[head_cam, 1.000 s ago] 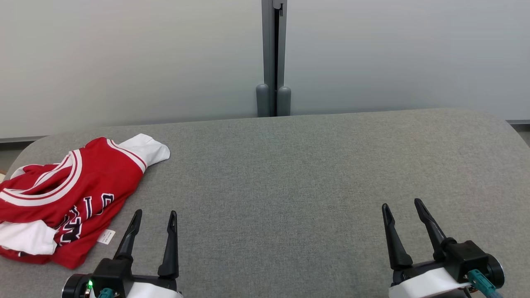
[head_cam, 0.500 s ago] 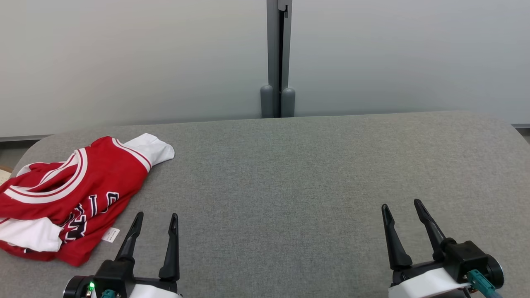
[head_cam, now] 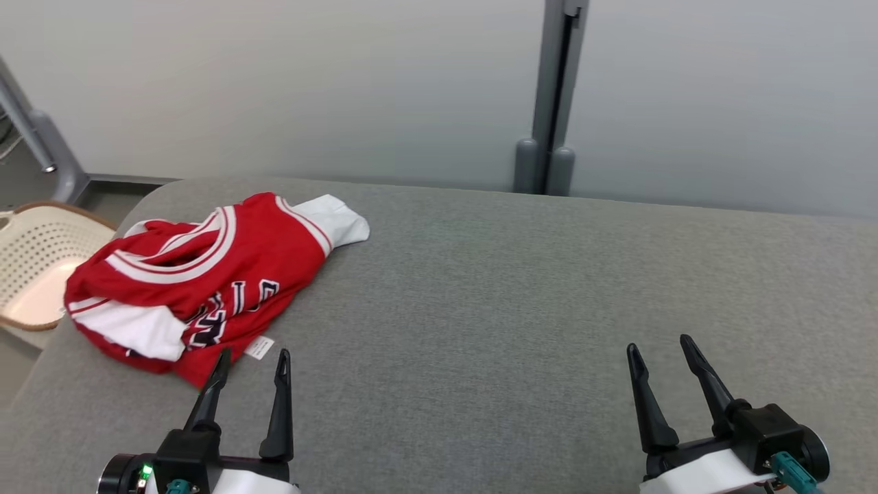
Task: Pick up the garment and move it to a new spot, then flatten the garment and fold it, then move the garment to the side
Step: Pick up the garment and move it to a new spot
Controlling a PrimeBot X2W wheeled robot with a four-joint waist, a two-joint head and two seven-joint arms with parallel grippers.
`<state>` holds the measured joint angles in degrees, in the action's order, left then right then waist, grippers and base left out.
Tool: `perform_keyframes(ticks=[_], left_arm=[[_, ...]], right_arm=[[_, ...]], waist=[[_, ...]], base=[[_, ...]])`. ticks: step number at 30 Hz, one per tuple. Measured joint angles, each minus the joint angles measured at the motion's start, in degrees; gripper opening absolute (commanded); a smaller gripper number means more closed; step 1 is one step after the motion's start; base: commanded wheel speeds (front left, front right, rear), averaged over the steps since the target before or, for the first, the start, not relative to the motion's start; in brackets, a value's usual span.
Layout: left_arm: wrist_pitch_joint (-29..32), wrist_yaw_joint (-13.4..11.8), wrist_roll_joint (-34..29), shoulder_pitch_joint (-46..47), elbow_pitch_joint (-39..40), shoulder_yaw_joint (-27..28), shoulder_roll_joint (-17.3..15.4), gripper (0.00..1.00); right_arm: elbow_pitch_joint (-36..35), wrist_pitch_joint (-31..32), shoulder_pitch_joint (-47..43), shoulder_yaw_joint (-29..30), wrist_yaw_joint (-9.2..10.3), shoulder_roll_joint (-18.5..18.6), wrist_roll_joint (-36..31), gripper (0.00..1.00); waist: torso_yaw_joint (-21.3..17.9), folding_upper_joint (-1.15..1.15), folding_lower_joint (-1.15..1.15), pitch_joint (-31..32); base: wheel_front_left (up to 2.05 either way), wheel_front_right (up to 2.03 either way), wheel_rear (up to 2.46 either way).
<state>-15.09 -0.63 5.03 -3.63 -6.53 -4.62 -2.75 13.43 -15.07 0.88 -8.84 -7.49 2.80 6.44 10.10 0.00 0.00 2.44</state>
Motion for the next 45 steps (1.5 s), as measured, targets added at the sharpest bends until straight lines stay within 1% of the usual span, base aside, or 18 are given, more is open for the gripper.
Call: perform_keyframes(ticks=[12, 15, 18, 23, 26, 28, 30, 33, 34, 36, 37, 38, 39, 41, 42, 45], left_arm=[[-0.01, -1.46, -0.21, -1.21, 1.18, 2.68, -0.01, 1.00], [-0.01, -2.05, 0.89, -1.28, 1.88, 3.89, -0.08, 1.00], [-0.01, -2.31, 2.22, -0.12, 2.50, 4.55, -0.05, 1.00], [-0.01, -1.86, 3.70, 8.53, 2.92, 6.67, -0.05, 1.00], [-0.05, -0.56, 3.74, 16.27, 1.91, 8.44, -0.09, 1.00], [-0.07, 0.80, 3.74, 21.89, -0.66, 9.65, -0.18, 1.00], [-0.05, 2.44, 4.22, 27.63, -4.85, 10.66, -1.05, 1.00], [-0.04, 4.07, 5.39, 36.57, -13.06, 11.52, -3.19, 1.00], [0.13, 4.52, 5.67, 39.55, -16.17, 11.43, -3.86, 1.00], [2.54, 5.44, 6.42, 45.74, -21.85, 10.95, -5.03, 1.00], [2.54, 5.44, 6.42, 45.74, -21.85, 10.95, -5.03, 1.00], [3.33, 5.70, 6.89, 48.57, -24.16, 10.88, -5.66, 1.00], [4.78, 6.21, 8.03, 51.34, -26.51, 11.05, -5.86, 1.00], [8.64, 6.89, 12.28, 56.07, -31.17, 12.26, -5.99, 1.00], [10.35, 7.20, 13.15, 57.78, -33.29, 12.29, -6.51, 1.00], [15.14, 7.48, 14.96, 60.52, -39.28, 12.59, -9.42, 1.00]], right_arm=[[-0.75, -0.04, -0.01, -1.27, 0.00, -0.01, 0.82, 1.00], [-1.00, -0.04, 0.25, -1.88, 0.00, -0.04, 0.58, 1.00], [-1.23, -0.04, 1.67, -2.33, -0.01, -0.03, -0.66, 1.00], [-1.80, -0.04, 4.75, -1.22, -0.01, 0.03, -4.00, 1.00], [-3.13, -0.04, 7.89, -1.35, -0.01, 0.88, -5.26, 1.00], [-3.67, -0.04, 10.17, -1.68, -0.01, 1.96, -5.65, 1.00], [-4.32, -0.04, 12.24, -2.41, 0.00, 2.57, -5.97, 1.00], [-5.28, -0.04, 15.29, -3.13, -0.01, 3.26, -6.06, 1.00], [-5.65, -0.04, 16.06, -3.13, -0.01, 3.52, -6.19, 1.00], [-6.41, -0.04, 17.22, -3.25, -0.01, 4.21, -6.44, 1.00], [-6.41, -0.04, 17.22, -3.25, -0.01, 4.21, -6.44, 1.00], [-6.58, -0.04, 17.66, -3.42, -0.01, 4.61, -6.53, 1.00], [-6.83, -0.04, 18.07, -3.87, 0.00, 5.30, -6.66, 1.00], [-7.53, -0.04, 19.47, -5.53, -0.01, 6.37, -7.00, 1.00], [-7.93, -0.04, 20.34, -6.38, -0.01, 7.04, -7.00, 1.00], [-8.79, -0.09, 22.06, -6.57, -0.09, 7.80, -6.70, 1.00]], waist=[[11.82, 0.00, 0.00, -1.16], [13.64, 0.00, 0.00, -2.14], [14.28, 0.00, 0.00, -4.25], [13.69, 0.00, 0.00, -9.80], [12.70, 0.00, 0.00, -13.84], [11.89, 0.00, 0.00, -16.73], [10.98, 0.00, 0.00, -19.62], [9.52, 0.00, 0.00, -23.86], [9.05, 0.00, 0.00, -25.25], [8.16, 0.00, 0.00, -28.01], [8.16, 0.00, 0.00, -28.01], [7.77, 0.00, 0.00, -29.34], [7.42, 0.00, 0.00, -30.64], [6.79, 0.00, 0.00, -33.21], [6.43, 0.00, 0.00, -34.41], [4.82, 0.00, 0.00, -36.85]], base=[[0.00, 0.00, 0.00], [0.00, 0.00, 0.00], [0.00, 0.00, 0.00], [0.00, 0.00, 0.00], [0.00, 0.00, 0.00], [0.00, 0.00, 0.00], [0.00, 0.00, 0.00], [0.00, 0.00, 0.00], [0.00, 0.00, 0.00], [0.00, 0.00, 0.00], [0.00, 0.00, 0.00], [0.00, 0.00, 0.00], [0.00, 0.00, 0.00], [0.00, 0.00, 0.00], [0.00, 0.00, 0.00], [0.00, 0.00, 0.00]])
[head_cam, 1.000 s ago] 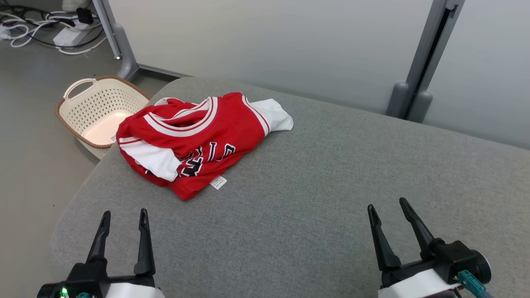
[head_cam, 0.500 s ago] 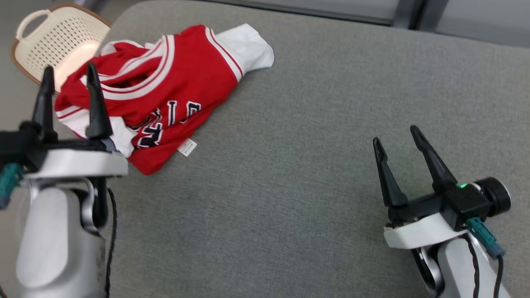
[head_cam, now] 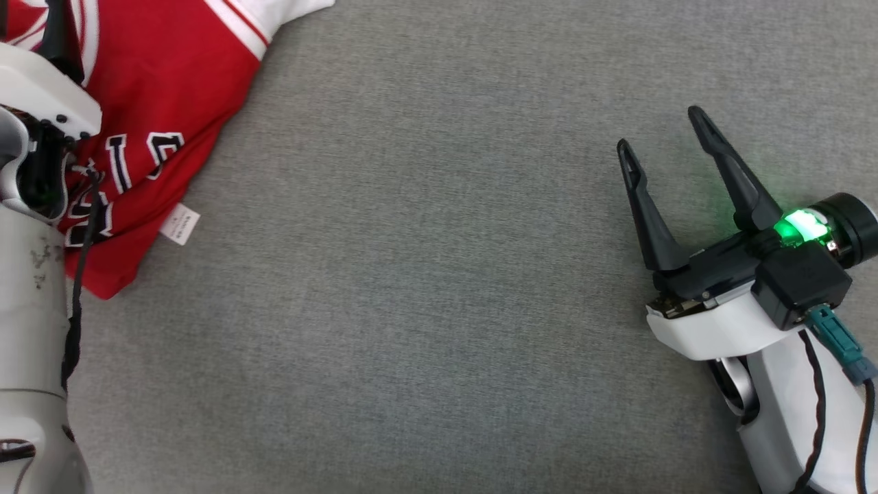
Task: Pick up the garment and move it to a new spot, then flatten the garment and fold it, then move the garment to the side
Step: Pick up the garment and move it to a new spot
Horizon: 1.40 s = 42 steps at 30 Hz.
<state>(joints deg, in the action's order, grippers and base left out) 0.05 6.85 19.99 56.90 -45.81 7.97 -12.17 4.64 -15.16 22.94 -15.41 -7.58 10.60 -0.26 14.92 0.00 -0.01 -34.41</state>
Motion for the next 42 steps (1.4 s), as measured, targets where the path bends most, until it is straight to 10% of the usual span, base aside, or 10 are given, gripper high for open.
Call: perform_keyframes(ticks=[8, 10, 11, 12, 29, 42], left_arm=[[9.61, 0.43, -0.46, 1.32, -11.13, -4.46, -5.61, 1.00], [10.17, 0.58, -0.46, 1.36, -12.18, -5.68, -6.45, 0.86], [9.67, 0.58, -0.47, 1.32, -12.48, -6.08, -6.73, 0.11], [8.79, 0.58, -0.55, 1.14, -12.78, -6.30, -6.99, 0.00], [-8.99, 0.58, 3.44, -4.99, -2.69, -11.84, -9.95, 0.00], [-2.93, 0.58, 6.67, -12.24, 27.89, -20.29, -11.72, 0.00]], right_arm=[[-0.31, -0.05, 1.10, 0.91, 0.02, -0.78, 0.63, 1.00], [-0.18, -0.04, 0.74, 0.60, 0.02, -1.12, 0.70, 1.00], [-0.12, -0.03, 0.52, 0.55, 0.02, -1.35, 0.75, 1.00], [-0.05, 0.01, 0.39, 0.63, 0.02, -1.66, 0.80, 1.00], [0.48, 0.03, -6.77, 3.33, 0.02, -5.70, 2.21, 1.00], [-0.13, 0.03, -13.65, 8.68, 0.02, -7.70, 5.22, 1.00]], waist=[[-5.40, 0.00, 0.00, -0.79], [-5.93, 0.00, 0.00, -0.20], [-6.13, 0.00, 0.00, 0.13], [-6.29, 0.00, 0.00, 0.48], [-7.87, 0.00, 0.00, 13.45], [-14.35, 0.00, 0.01, 26.75]], base=[[0.00, 0.00, 0.00], [0.00, 0.00, 0.00], [0.00, 0.00, 0.00], [0.00, 0.00, 0.00], [0.00, 0.00, 0.00], [0.00, 0.00, 0.00]])
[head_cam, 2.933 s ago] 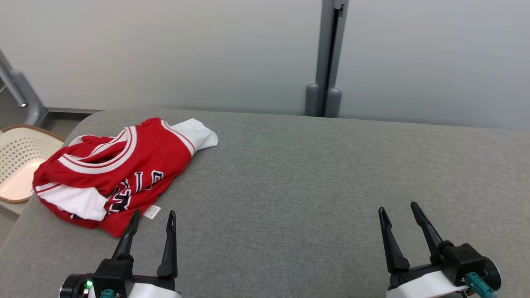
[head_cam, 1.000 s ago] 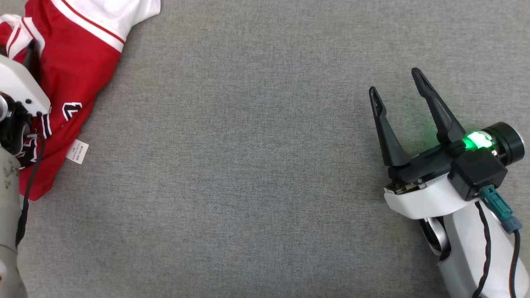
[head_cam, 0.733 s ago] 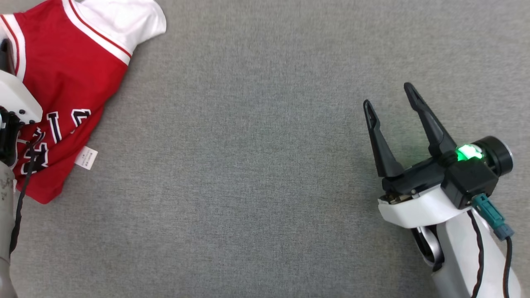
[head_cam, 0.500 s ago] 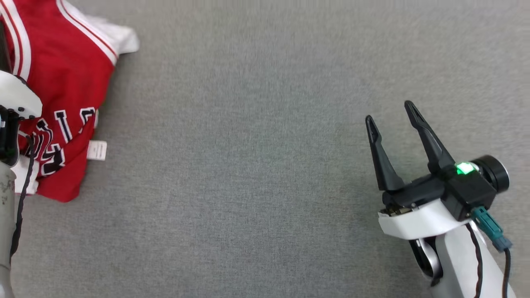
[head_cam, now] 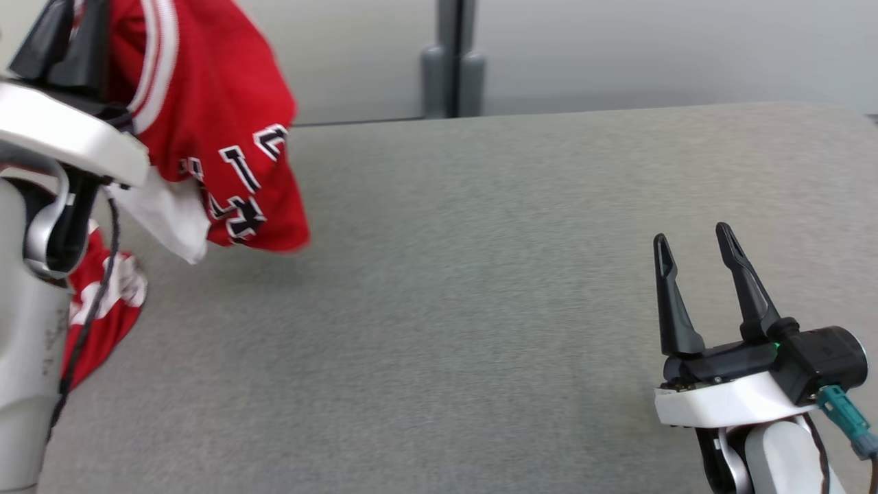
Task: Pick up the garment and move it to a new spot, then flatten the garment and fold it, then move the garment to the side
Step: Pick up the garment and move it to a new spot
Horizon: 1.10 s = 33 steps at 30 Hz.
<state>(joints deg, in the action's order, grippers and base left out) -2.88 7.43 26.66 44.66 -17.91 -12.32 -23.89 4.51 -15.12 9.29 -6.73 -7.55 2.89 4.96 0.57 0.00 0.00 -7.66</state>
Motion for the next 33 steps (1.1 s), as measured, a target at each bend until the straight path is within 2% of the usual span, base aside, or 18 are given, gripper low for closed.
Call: perform_keyframes(ticks=[7, 13, 21, 24, 29, 30, 31, 32, 33], left_arm=[[2.55, 0.00, 0.67, 0.17, 8.75, -4.64, 2.77, 0.00], [-1.16, 0.02, -1.80, 2.06, 9.48, -11.77, 5.66, 0.00], [-9.72, 0.03, -10.95, 1.98, 2.00, -23.80, 7.05, 0.00], [-11.31, 0.03, -12.65, -1.60, -2.11, -26.96, 8.02, 0.00], [-12.00, -0.45, -11.76, -8.62, -10.29, -28.31, 10.14, 0.00], [-12.03, -0.71, -11.77, -9.63, -11.49, -28.38, 10.32, 0.39], [-12.04, -1.01, -11.77, -10.54, -12.40, -28.36, 10.56, 0.95], [-12.11, -1.02, -11.74, -11.45, -12.62, -28.28, 10.80, 1.00], [-12.10, -1.36, -11.46, -12.43, -12.51, -27.73, 11.06, 1.00]], right_arm=[[-0.55, 0.00, 0.32, -0.60, 0.01, -0.03, 2.69, 1.00], [-1.23, 0.00, 1.97, -1.35, 0.01, -0.04, 4.75, 1.00], [-1.79, 0.01, 2.75, -1.33, 0.04, 0.00, 6.71, 1.00], [-1.85, 0.01, 2.72, -1.29, 0.04, -0.01, 7.15, 1.00], [-1.64, 0.01, 2.50, -1.99, 0.05, -0.04, 7.53, 1.00], [-1.43, 0.01, 2.45, -2.24, 0.05, -0.04, 7.53, 1.00], [-1.18, 0.01, 2.41, -2.49, 0.05, -0.04, 7.51, 1.00], [-0.92, 0.01, 2.40, -2.66, 0.05, -0.01, 7.44, 1.00], [-0.62, 0.01, 2.40, -2.99, 0.05, -0.02, 7.08, 1.00]], waist=[[-8.40, 0.00, 0.00, 2.66], [-16.09, 0.00, 0.00, 2.81], [-24.12, 0.00, 0.00, 0.35], [-25.30, 0.00, 0.00, -1.29], [-25.13, 0.00, 0.00, -2.79], [-24.82, 0.00, 0.00, -2.82], [-24.46, 0.00, 0.00, -2.83], [-24.04, 0.00, 0.00, -2.79], [-23.57, 0.00, 0.00, -2.70]], base=[[0.00, 0.00, 0.00], [0.00, 0.00, 0.00], [0.00, 0.00, 0.00], [0.00, 0.00, 0.00], [0.00, 0.00, 0.00], [0.00, 0.00, 0.00], [0.00, 0.00, 0.00], [0.00, 0.00, 0.00], [0.00, 0.00, 0.00]])
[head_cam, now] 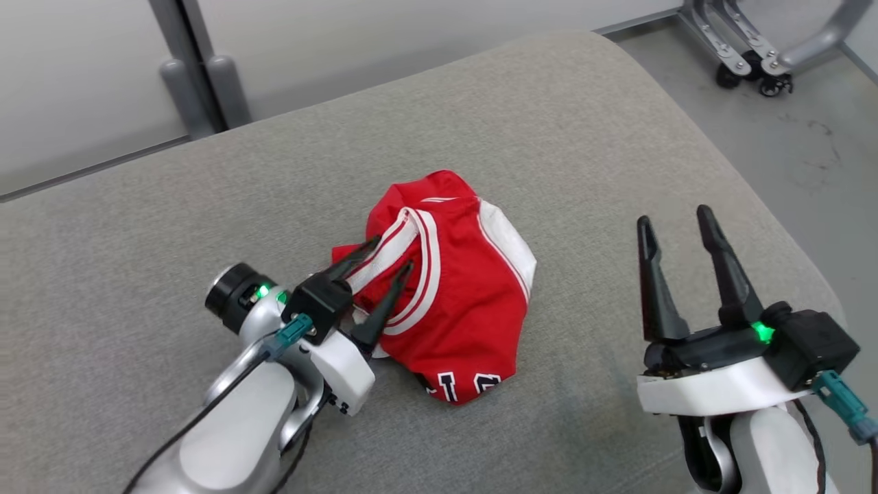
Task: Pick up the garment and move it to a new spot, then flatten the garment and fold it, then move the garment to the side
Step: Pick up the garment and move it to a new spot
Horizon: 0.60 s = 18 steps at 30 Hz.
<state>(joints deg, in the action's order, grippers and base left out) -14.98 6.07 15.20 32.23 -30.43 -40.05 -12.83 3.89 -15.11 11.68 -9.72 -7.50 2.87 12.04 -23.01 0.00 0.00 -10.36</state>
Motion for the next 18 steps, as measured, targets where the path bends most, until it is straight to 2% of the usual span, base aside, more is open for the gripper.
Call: perform_keyframes(ticks=[10, 18], left_arm=[[-0.01, -5.34, 1.54, -13.11, 10.23, 10.46, 0.37, 1.00], [-0.16, -9.13, 1.11, -24.71, 20.46, 22.30, 4.56, 1.00]], right_arm=[[2.16, 0.00, -2.15, -0.96, 0.00, -0.04, -2.13, 1.00], [3.68, 0.00, -4.93, -1.36, 0.00, -0.04, -3.80, 1.00]], waist=[[6.10, 0.00, 0.00, 3.18], [13.87, 0.00, 0.00, 7.63]], base=[[0.00, 0.00, 0.00], [0.00, 0.00, 0.00]])
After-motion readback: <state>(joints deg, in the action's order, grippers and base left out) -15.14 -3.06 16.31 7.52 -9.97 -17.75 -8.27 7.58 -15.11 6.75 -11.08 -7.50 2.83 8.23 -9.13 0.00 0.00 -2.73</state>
